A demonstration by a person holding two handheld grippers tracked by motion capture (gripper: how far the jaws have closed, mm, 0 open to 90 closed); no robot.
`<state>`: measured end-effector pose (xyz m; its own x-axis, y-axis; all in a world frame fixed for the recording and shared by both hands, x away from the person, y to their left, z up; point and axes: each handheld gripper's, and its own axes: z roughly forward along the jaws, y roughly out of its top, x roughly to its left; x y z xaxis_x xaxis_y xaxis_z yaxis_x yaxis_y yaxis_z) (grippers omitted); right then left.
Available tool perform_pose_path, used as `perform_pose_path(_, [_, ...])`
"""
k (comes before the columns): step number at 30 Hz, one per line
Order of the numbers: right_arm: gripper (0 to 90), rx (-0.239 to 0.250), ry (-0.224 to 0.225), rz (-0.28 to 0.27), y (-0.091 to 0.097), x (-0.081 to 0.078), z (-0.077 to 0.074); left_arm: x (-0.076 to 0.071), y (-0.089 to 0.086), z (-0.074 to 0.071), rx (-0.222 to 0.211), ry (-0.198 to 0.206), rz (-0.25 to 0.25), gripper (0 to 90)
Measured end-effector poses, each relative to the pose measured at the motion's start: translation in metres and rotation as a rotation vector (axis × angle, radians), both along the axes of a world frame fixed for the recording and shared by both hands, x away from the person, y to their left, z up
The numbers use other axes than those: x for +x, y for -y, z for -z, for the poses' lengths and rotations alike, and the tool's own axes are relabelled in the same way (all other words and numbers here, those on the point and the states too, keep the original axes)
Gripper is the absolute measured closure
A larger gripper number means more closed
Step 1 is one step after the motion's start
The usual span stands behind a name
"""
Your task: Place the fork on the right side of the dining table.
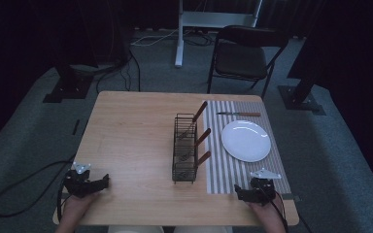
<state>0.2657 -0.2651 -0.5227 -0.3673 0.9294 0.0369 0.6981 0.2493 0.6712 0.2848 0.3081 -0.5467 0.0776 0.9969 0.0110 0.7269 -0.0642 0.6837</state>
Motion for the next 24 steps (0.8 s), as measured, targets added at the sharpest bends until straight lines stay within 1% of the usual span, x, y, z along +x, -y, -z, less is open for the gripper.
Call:
perform_pose_path(2, [13.0,0.02,0.01,-0.008,-0.001,0.0,-0.003,0.0,0.0,0.0,0.0,0.0,0.0,0.2])
perform_pose_path(5, [13.0,0.023,0.017,-0.02,-0.002,0.0,-0.006,0.0,0.0,0.0,0.0,0.0,0.0,0.2])
perform_pose_path(10, [13.0,0.038,0.041,-0.024,-0.002,0.001,-0.013,0.0,0.0,0.0,-0.001,0.0,0.0,0.2])
perform_pose_path(15, [13.1,0.052,0.051,-0.031,-0.004,0.004,-0.018,0.0,0.0,0.0,0.0,0.0,0.0,0.2])
perform_pose_path(17, [13.0,0.057,0.058,-0.037,-0.005,0.006,-0.021,0.0,0.0,0.0,0.0,0.0,0.001,0.2])
perform_pose_path(22, [14.1,0.052,0.08,-0.052,-0.009,0.014,-0.03,0.0,0.0,0.0,-0.001,0.001,-0.002,0.2])
perform_pose_path(24, [14.0,0.059,0.088,-0.059,-0.011,0.018,-0.035,0.0,0.0,0.0,0.0,0.0,-0.003,0.2])
